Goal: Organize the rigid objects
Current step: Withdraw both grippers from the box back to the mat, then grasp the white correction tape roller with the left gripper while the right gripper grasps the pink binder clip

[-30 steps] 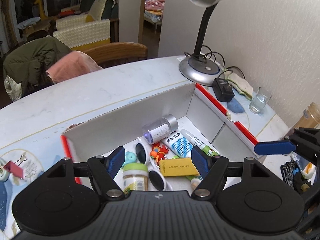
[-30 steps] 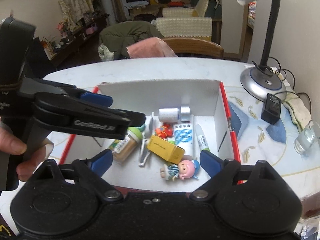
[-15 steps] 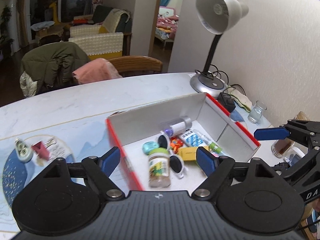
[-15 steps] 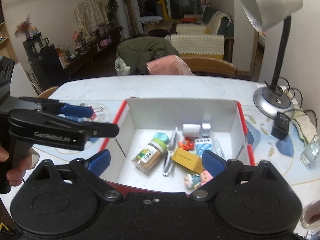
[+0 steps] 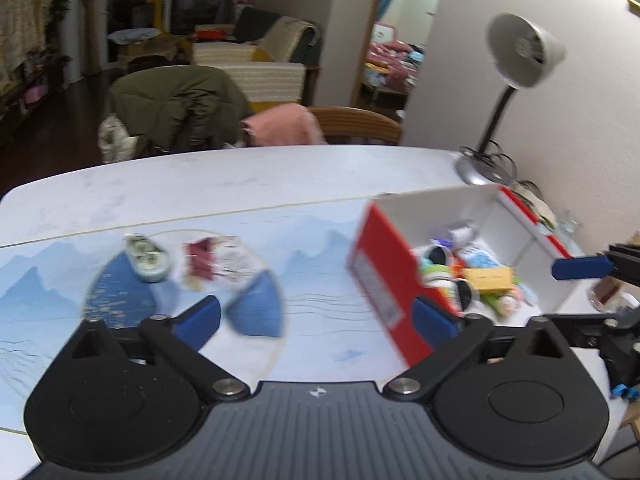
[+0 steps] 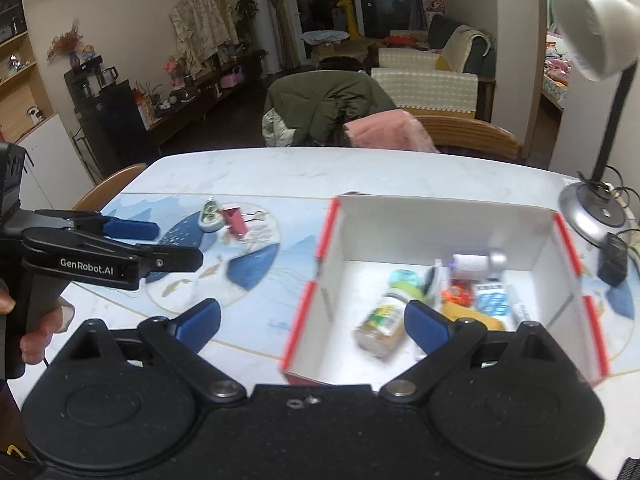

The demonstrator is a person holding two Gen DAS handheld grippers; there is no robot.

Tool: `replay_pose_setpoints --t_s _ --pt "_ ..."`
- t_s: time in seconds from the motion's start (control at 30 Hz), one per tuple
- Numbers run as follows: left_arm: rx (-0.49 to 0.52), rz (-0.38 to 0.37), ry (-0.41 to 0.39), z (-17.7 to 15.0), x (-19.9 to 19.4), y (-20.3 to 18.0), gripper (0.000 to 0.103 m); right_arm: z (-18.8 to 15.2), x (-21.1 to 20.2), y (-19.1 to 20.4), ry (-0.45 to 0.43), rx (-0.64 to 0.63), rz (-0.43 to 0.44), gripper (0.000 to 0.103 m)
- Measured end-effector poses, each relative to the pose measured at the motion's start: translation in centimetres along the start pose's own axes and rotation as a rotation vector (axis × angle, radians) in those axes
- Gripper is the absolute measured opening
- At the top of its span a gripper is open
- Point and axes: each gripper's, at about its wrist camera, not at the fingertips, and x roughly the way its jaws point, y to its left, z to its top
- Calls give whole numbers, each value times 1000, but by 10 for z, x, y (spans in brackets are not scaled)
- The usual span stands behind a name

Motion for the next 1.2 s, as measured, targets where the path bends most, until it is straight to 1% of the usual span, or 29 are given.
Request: replay_pose_setpoints --t_s 0.07,0.23,0.43,0.53,0.63,0.83,1.1,1.2 --pt "-12 10 -1 -1 -2 21 103 3 8 15 8 -3 5 98" --pt "-19 62 -13 1 2 67 103 15 31 52 15 -26 -3 98" --pt "-50 120 -1 9 23 117 103 33 63 88 22 -63 -19 98" --pt "-49 169 9 13 39 136 103 42 80 101 28 -78 -28 98" --pt "-60 196 17 17 56 151 103 50 98 110 37 -89 -36 98" --pt "-91 205 31 19 92 172 103 63 138 120 61 -112 -46 96" --pt "-114 239 43 21 138 180 103 70 189 132 84 -144 -73 91" --pt "-130 248 37 19 151 184 103 71 205 131 98 -145 -78 86"
